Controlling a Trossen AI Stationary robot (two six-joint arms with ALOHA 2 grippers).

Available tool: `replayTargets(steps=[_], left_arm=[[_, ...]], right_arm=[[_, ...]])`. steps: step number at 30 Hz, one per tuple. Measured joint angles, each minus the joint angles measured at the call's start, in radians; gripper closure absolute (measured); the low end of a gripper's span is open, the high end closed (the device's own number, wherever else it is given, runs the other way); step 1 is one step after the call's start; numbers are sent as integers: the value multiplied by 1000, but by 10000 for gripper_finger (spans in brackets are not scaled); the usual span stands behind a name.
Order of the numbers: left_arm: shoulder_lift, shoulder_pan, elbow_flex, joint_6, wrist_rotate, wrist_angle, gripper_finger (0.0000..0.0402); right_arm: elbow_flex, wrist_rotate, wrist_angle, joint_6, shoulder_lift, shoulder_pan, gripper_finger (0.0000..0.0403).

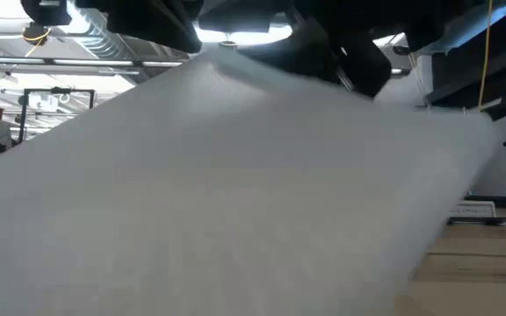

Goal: Unpack backpack
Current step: Put the scented candle into the blue zip bag

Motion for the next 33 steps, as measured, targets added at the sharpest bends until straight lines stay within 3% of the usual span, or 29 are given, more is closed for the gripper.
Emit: replayTargets(steps=[8,13,17,22,28,30,33], left_arm=[[0,15,0,1,0,21,401],[0,11,0,-63,0,19,401],[-24,-25,0,-120,-7,11,401],[-95,-79,2,-320,-20,-64,401],[-106,-165,-1,-557,120,-290,401],[-72,-175,-16,-560,150,-258,401],[-15,-175,-44,-485,98,-144,401]], right_arm=[[21,-106,80,54,57,0,166],[23,-102,71,47,58,0,166],[23,-95,63,-47,58,0,166],[24,-56,33,-105,58,-2,166],[24,-52,34,-138,58,-2,166],[24,-52,35,-166,58,-2,166],[24,-51,25,-188,58,-2,166]])
